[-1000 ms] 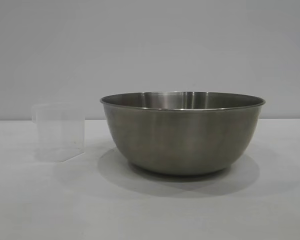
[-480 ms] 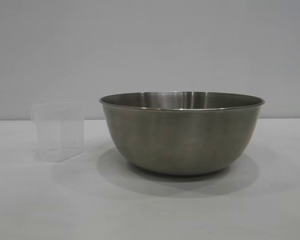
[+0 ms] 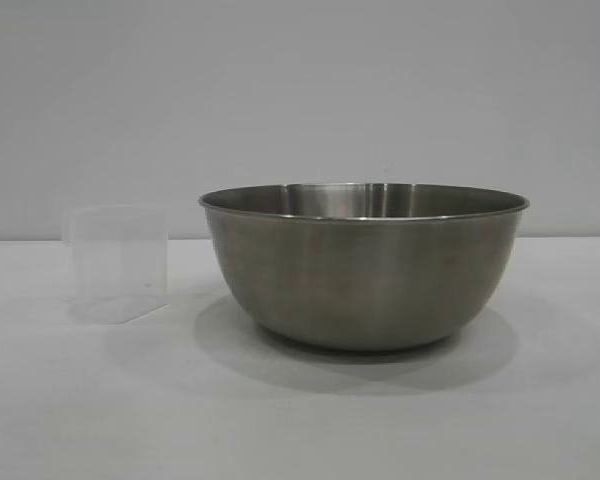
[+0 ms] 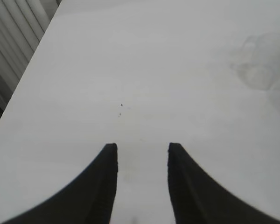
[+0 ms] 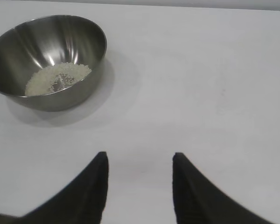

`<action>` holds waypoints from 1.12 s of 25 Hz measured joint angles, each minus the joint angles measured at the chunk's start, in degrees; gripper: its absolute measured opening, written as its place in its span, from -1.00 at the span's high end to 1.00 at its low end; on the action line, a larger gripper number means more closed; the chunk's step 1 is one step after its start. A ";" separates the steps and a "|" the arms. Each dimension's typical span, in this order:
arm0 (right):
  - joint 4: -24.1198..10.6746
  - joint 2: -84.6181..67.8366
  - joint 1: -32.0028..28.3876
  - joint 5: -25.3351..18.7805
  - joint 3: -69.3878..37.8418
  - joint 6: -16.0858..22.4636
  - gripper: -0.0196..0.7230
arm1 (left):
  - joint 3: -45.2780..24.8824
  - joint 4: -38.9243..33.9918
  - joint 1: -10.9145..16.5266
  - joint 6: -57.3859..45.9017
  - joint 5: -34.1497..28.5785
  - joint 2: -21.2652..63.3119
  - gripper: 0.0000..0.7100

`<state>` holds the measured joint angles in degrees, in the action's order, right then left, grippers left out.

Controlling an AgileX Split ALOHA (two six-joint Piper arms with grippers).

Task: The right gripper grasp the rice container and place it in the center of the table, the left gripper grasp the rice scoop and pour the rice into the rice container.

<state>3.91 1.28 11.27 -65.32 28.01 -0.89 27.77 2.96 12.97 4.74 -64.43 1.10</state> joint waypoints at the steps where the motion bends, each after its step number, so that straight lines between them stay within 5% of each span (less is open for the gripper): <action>1: 0.00 0.00 0.00 0.00 0.00 0.00 0.24 | 0.00 0.00 0.00 0.00 0.00 0.00 0.39; 12: 0.00 -1.24 0.00 0.00 0.00 0.00 0.24 | 0.00 0.00 0.00 0.00 0.00 0.00 0.39; 21: 0.18 -2.20 -4.36 -0.03 0.00 0.00 0.24 | -0.09 -0.48 -6.09 -0.05 0.11 0.00 0.39; 28: 0.18 -2.20 -7.15 -0.03 0.00 0.00 0.24 | -0.09 -0.62 -6.24 -0.05 0.11 0.00 0.39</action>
<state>4.09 -0.92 4.12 -65.36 28.01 -0.89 27.68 2.35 6.73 4.69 -64.32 1.10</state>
